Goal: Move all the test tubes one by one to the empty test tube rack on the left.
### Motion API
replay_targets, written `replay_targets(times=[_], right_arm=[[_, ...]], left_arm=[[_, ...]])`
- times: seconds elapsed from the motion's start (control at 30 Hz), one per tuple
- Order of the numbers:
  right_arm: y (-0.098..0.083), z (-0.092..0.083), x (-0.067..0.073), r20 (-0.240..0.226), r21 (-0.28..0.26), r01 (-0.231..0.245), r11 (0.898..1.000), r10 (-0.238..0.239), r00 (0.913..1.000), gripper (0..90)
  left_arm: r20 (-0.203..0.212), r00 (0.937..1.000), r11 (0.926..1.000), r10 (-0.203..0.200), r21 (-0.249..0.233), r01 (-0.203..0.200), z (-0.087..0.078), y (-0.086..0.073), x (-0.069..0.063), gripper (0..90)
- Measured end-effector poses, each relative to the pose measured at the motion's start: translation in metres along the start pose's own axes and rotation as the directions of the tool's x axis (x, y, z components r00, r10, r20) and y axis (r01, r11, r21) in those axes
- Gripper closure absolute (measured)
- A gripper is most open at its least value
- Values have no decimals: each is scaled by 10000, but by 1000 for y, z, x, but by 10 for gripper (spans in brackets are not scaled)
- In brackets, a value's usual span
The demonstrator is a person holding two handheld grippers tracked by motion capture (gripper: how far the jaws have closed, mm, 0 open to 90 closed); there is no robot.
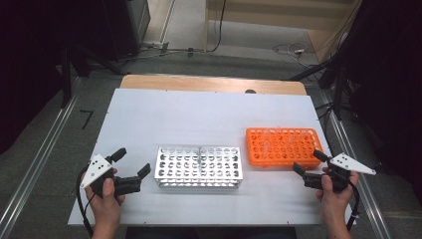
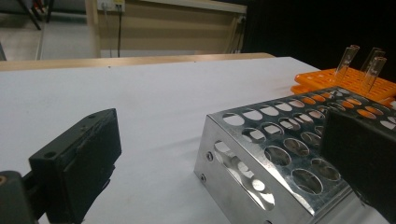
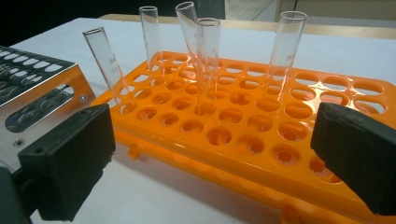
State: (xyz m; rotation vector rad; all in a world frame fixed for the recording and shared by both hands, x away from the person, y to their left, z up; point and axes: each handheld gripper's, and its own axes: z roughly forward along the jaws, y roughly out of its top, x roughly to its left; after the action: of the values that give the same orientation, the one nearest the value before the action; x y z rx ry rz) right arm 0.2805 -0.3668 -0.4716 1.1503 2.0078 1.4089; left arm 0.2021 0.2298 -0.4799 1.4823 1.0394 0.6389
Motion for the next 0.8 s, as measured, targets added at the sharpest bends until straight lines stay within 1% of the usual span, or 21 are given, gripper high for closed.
replay_targets(times=[0.1, 0.13, 0.27, 0.4, 0.47, 0.5, 0.53, 0.57, 0.6, 0.63, 0.73, 0.8], right_arm=[[0, 1, 1, -18, 41, -46, 10000, 46, 10000, 0], [1, -1, 1, 150, 22, -123, 9999, 123, 9998, 23], [2, -4, 0, 283, -132, -345, 9993, 348, 9990, 30], [5, -4, -1, 546, -162, -505, 9986, 514, 9972, 41], [9, -3, -2, 788, -172, -521, 9985, 533, 9955, 85], [9, -3, -2, 788, -172, -521, 9985, 533, 9955, 85], [11, -3, -2, 986, -240, -547, 9982, 568, 9935, 126], [17, -2, -4, 1297, -361, -764, 9964, 805, 9883, 222], [17, -2, -4, 1297, -361, -764, 9964, 805, 9883, 222], [21, -1, -6, 1300, -498, -990, 9938, 1047, 9860, 321], [28, 9, -10, 1998, -52, -1047, 9945, 1036, 9743, 391], [30, 16, -13, 2357, 92, -843, 9964, 798, 9685, 448]], left_arm=[[9, 10000, 10000, -58, -11, 58, 0, 0, 0, 0], [21, 10000, 10000, -70, -1, 70, 1, -1, 0, 0], [51, 9999, 9999, -109, 39, 109, 2, -2, 0, 0], [47, 9999, 9999, -100, 28, 100, 1, -1, 0, 0], [35, 10000, 10000, -68, 22, 68, 1, -1, -1, 0], [36, 10000, 10000, -57, 0, 57, 1, -1, -1, 0], [27, 10000, 10000, -27, 1, 27, 0, 0, -2, 0], [15, 10000, 10000, 10, 15, -10, 0, 0, -3, 0], [17, 10000, 10000, 3, -7, -3, 0, 1, -3, 0], [0, 10000, 10000, 62, -14, -62, 0, 2, -4, 0], [39, 9999, 10000, 93, -2, -93, 1, 2, -6, 0], [37, 9999, 9999, 111, 4, -111, 2, 2, -7, 0]])
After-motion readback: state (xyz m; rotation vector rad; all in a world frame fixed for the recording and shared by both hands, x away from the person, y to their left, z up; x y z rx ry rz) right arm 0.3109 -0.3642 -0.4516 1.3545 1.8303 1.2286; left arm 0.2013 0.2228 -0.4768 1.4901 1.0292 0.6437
